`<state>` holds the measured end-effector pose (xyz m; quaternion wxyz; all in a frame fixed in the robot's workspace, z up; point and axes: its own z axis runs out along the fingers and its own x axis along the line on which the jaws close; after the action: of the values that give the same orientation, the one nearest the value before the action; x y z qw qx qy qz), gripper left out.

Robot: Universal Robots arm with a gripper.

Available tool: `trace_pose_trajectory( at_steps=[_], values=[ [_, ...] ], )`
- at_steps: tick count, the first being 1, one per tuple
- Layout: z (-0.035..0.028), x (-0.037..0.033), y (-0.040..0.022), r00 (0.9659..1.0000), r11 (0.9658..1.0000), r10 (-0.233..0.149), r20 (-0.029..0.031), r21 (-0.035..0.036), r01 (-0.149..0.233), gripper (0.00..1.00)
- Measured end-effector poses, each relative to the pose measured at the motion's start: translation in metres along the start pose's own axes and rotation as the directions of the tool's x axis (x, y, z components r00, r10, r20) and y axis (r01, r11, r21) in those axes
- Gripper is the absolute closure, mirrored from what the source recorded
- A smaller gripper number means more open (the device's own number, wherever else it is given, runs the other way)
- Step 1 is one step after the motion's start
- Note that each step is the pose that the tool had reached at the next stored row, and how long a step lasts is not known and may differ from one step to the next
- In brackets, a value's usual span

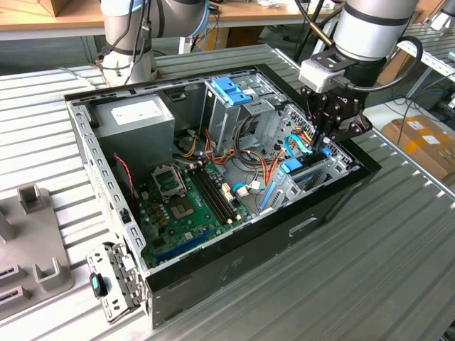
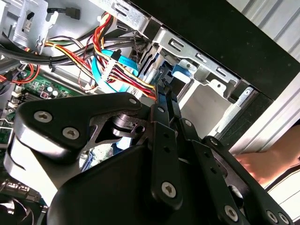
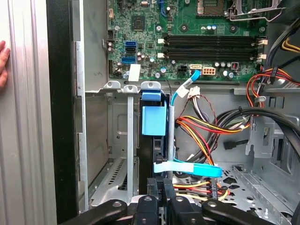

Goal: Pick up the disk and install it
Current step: 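Insert the second disk wire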

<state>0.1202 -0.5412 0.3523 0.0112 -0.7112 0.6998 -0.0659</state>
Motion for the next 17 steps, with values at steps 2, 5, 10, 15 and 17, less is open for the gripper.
trace_pose_trajectory(
  at_steps=[2,5,10,15,17],
  values=[
    [0.0,0.0,0.0001,1.0,1.0,0.0,0.0,0.0,0.0,0.84],
    [0.0001,0.0,0.0011,1.0,1.0,0.0,0.0005,0.0,0.0,0.84],
    [0.0035,-0.0003,0.0016,1.0,1.0,0.001,0.0022,0.0,-0.001,0.84],
    [0.0051,-0.0004,0.0018,1.0,1.0,0.001,0.0022,0.0,-0.001,0.84],
    [0.0053,-0.0004,0.0018,1.0,1.0,0.001,0.0024,0.0,-0.001,0.84]
  ],
)
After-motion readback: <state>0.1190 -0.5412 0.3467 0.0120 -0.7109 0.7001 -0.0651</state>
